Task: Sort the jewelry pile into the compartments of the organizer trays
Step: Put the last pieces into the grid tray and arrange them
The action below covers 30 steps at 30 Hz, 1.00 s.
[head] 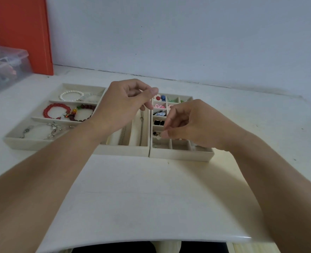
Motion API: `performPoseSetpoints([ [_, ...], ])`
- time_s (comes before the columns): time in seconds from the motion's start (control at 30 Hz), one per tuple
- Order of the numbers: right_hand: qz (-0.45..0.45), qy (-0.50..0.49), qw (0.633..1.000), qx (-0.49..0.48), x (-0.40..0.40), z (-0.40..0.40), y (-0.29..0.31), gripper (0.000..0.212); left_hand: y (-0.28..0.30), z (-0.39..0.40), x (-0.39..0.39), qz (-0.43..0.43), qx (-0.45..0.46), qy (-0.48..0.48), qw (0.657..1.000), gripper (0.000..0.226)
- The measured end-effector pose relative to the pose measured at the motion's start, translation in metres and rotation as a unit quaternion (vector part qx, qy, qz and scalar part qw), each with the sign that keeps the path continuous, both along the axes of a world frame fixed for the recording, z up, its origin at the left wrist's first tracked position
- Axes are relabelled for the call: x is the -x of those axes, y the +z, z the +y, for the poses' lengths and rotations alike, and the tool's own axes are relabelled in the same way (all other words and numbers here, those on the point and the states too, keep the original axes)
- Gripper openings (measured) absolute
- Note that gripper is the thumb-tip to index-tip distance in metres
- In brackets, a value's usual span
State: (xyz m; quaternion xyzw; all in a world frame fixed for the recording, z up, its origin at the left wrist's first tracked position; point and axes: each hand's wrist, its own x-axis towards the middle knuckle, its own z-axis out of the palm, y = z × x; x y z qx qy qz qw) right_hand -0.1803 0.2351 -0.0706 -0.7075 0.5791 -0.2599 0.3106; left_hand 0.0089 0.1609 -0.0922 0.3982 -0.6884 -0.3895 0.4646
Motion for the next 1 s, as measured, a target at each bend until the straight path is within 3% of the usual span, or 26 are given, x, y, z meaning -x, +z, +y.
performPoseSetpoints([
  [0.47,0.032,0.03,0.998,-0.05,-0.006,0.001,-0.0061,0.013,-0.003,-0.0005,0.0005,-0.008,-0.004,0.008,1.0,0.023],
  [0.7,0.091,0.027,0.995,0.015,-0.0087,0.0018,-0.0061,0.005,-0.0024,0.0,0.0011,-0.007,-0.001,0.008,1.0,0.022],
  [1.0,0.089,-0.002,0.996,0.011,-0.0056,0.0034,0.0007,0.003,-0.002,0.0006,0.0008,-0.01,-0.001,0.006,1.0,0.023],
])
